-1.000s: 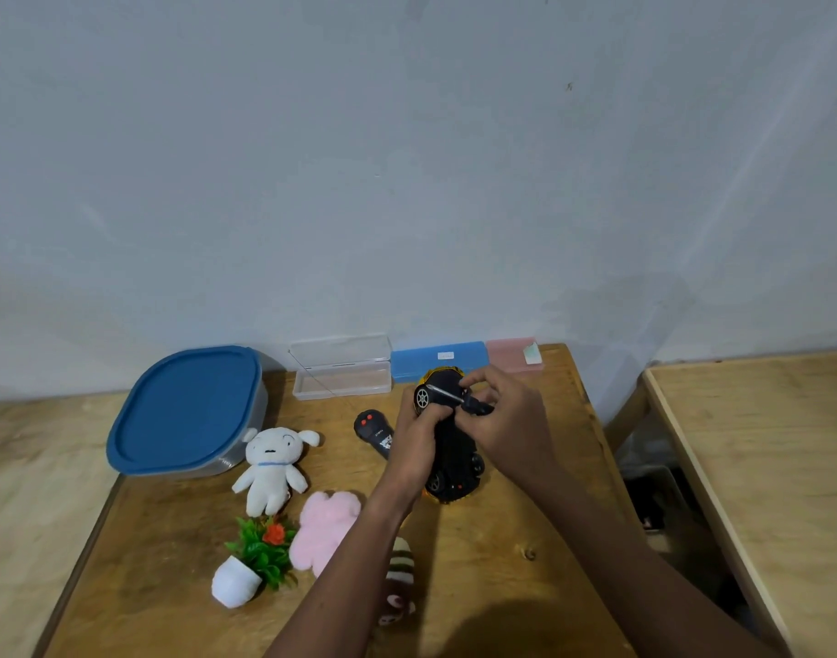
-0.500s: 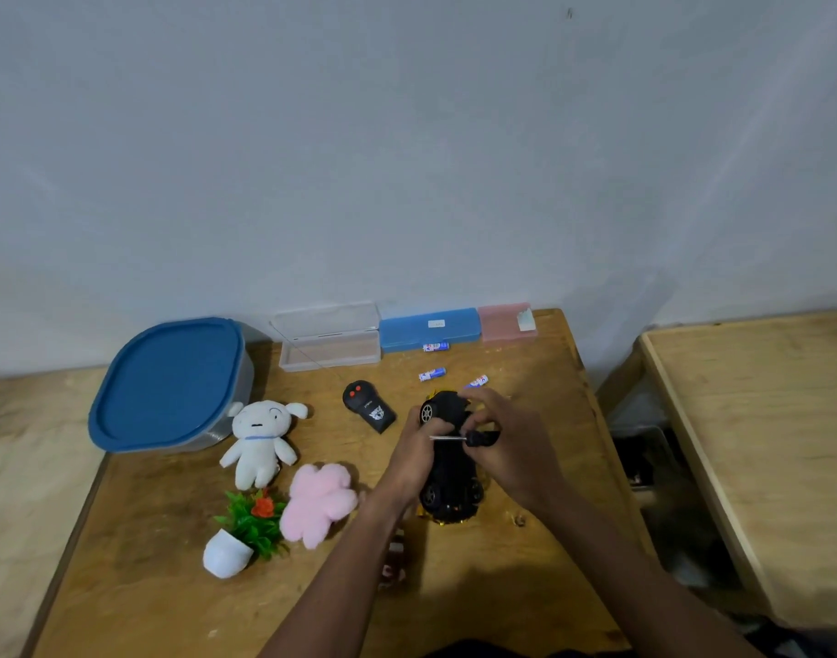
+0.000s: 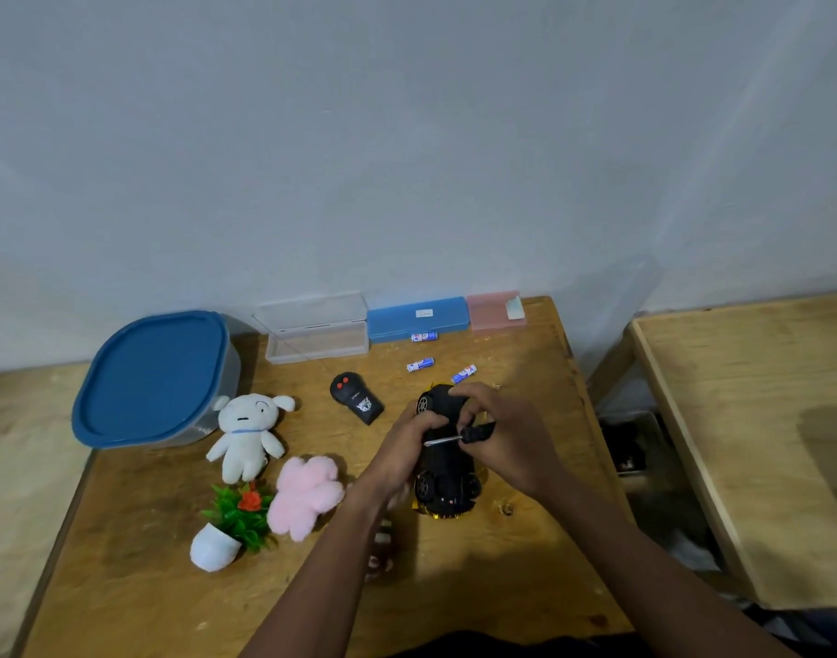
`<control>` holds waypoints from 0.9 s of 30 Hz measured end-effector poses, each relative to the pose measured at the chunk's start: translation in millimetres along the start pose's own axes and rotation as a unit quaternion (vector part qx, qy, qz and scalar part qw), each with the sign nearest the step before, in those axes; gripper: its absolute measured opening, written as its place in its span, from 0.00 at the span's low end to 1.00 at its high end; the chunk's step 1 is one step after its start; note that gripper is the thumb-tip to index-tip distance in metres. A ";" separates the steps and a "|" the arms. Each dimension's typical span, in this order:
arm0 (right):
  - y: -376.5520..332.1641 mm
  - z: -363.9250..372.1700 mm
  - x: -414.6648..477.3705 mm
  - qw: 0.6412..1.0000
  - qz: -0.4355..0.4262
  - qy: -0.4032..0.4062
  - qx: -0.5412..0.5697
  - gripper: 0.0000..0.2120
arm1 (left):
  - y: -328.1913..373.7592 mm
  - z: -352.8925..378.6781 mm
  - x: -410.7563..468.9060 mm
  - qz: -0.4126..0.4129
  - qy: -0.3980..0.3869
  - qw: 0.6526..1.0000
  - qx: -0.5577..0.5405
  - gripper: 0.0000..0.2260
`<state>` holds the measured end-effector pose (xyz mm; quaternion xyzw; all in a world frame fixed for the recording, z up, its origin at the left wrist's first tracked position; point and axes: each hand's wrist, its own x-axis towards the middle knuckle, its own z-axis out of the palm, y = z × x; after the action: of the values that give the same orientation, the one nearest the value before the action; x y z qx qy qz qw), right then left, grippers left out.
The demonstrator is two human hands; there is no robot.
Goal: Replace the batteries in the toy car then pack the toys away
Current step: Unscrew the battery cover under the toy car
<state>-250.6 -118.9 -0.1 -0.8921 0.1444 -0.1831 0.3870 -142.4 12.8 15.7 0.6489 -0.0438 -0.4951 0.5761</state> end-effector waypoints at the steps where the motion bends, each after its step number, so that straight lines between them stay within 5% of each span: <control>1: 0.1 -1.1 0.5 1.000 -0.002 -0.002 0.004 0.30 | 1.5 1.0 -0.6 -0.001 0.002 1.000 -0.009 0.13; 27: -10.6 -17.9 14.0 0.999 0.001 -0.027 0.022 0.35 | 4.3 0.2 2.8 0.040 -0.003 0.999 -0.027 0.15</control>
<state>-244.8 -128.9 22.2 -0.8876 0.1304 -0.1624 0.4107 -139.0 9.4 17.4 0.6292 -0.0586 -0.4745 0.6128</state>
